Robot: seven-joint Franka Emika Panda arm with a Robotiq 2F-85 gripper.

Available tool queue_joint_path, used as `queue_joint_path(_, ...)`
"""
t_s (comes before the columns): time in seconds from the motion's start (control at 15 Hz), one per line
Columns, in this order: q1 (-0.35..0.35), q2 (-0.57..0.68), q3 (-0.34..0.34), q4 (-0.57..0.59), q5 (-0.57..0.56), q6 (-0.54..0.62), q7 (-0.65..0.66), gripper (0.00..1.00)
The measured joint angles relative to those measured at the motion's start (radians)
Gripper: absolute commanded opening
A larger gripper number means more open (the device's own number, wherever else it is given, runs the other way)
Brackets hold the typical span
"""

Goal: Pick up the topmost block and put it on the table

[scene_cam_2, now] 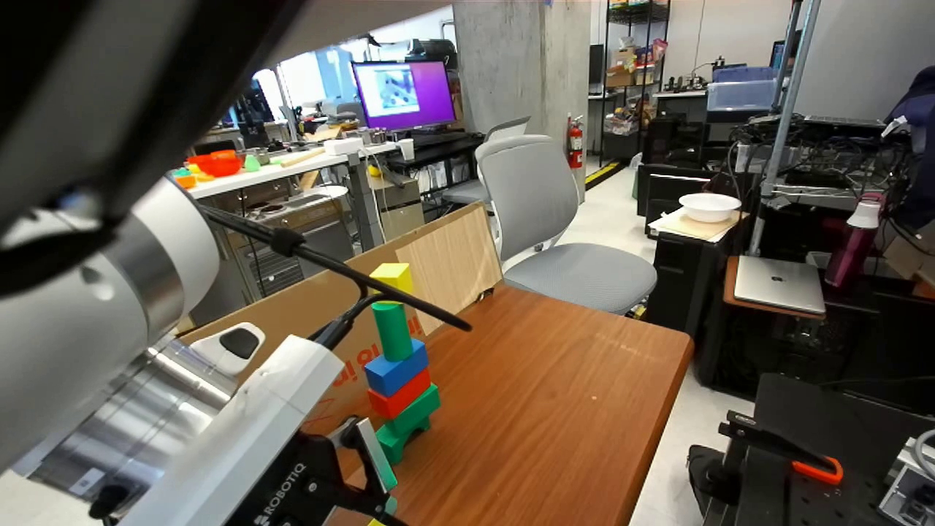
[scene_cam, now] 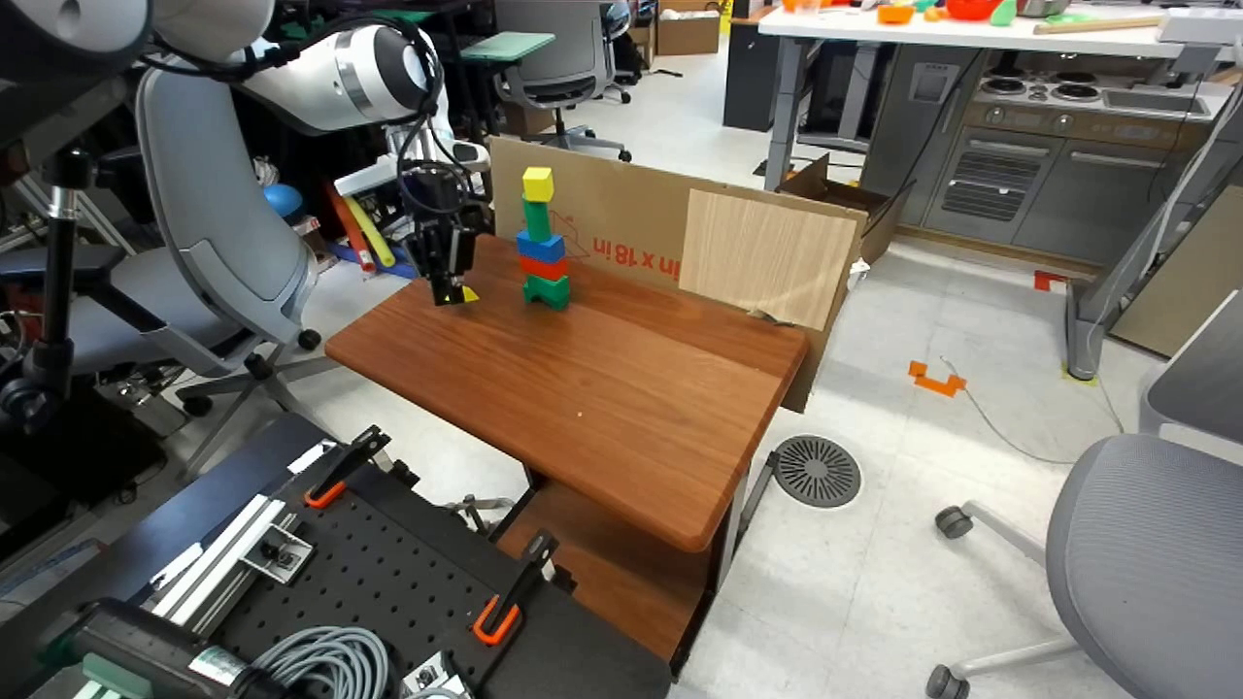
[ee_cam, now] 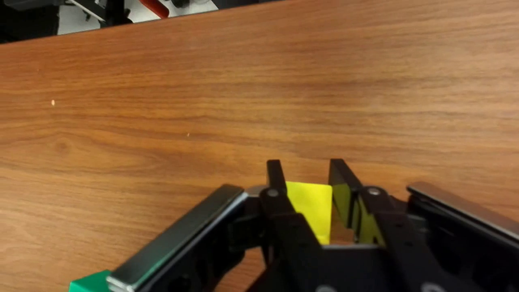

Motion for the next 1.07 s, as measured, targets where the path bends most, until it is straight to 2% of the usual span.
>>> queue_joint_path(0.2,0.001,0.02,-0.001,0.037,0.0,-0.061,0.001,0.08)
queue_joint_path(0.4,0.006,0.03,-0.001,0.061,-0.001,-0.059,0.001,0.08)
queue_joint_path(0.8,0.045,0.031,-0.017,0.067,-0.013,0.096,0.001,0.08)
queue_joint_path(1.07,0.058,0.041,-0.026,0.075,-0.013,0.125,0.001,0.09)
